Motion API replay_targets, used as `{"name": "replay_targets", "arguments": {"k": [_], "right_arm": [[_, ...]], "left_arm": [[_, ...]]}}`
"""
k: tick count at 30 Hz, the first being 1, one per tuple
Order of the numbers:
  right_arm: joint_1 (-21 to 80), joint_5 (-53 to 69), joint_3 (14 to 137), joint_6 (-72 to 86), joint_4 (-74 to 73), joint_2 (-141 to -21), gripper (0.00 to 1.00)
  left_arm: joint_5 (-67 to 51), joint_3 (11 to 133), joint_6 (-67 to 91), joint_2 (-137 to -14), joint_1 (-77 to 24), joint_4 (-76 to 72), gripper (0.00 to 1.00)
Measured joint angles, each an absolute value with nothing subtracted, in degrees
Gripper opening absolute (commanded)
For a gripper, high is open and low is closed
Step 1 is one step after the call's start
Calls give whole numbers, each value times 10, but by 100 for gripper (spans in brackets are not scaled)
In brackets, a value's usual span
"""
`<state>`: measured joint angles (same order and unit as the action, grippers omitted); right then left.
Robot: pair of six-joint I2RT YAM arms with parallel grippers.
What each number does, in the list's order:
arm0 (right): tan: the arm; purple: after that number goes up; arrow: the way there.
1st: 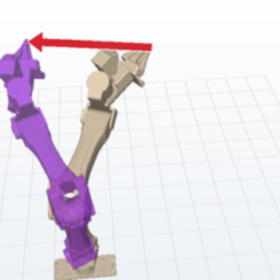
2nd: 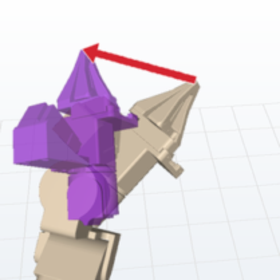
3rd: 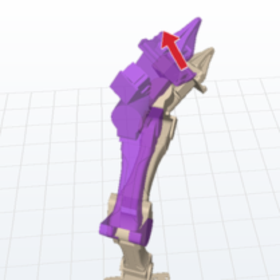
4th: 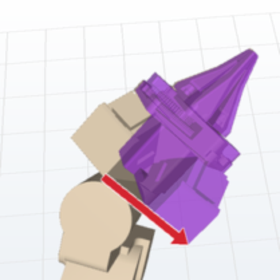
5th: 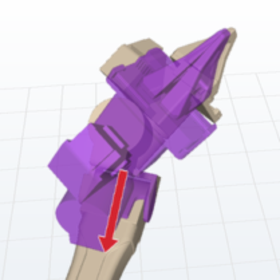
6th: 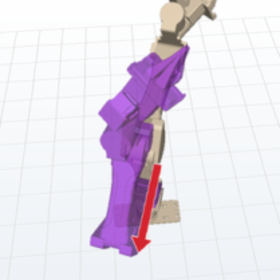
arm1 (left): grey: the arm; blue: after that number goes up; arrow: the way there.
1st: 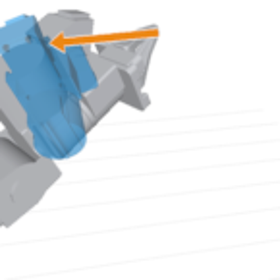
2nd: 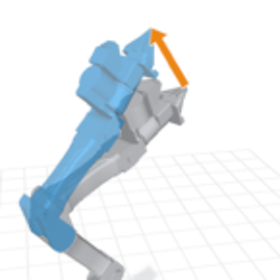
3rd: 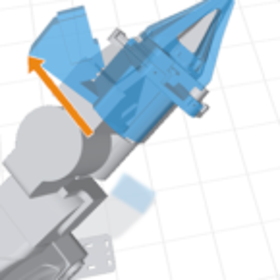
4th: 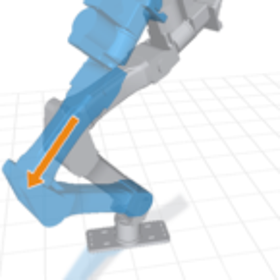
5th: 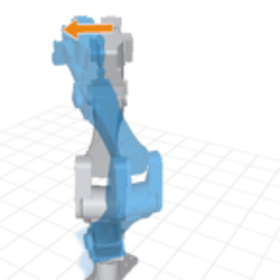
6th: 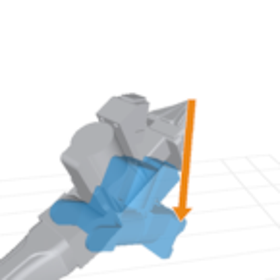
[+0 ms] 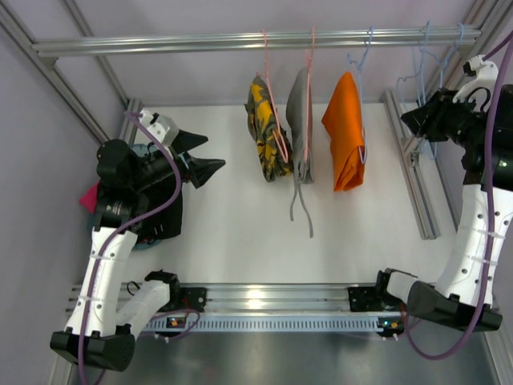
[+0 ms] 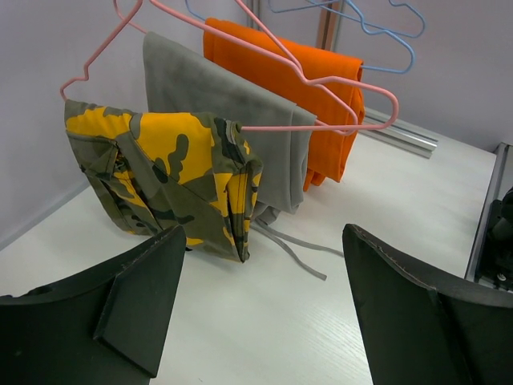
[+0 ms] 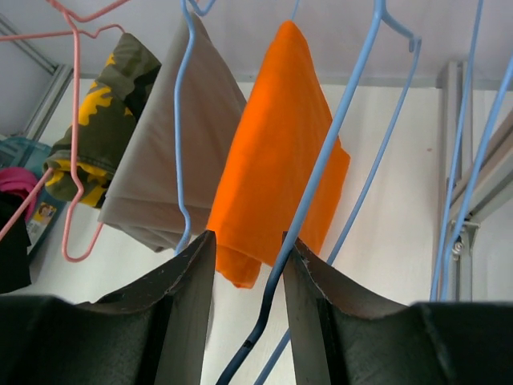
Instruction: Remove the trousers from the hanger
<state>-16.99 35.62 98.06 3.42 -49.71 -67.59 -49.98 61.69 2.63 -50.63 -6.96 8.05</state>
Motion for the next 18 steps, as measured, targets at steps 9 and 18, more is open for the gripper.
{"name": "replay_targets", "arguments": {"k": [9, 18], "right_arm": [[-206, 354, 941, 15, -490, -636, 41], [-212, 343, 947, 12, -545, -585, 90]], "left_arm": [[-498, 615, 29, -506, -70, 80, 86], [-476, 601, 46, -506, -70, 83, 98]]}}
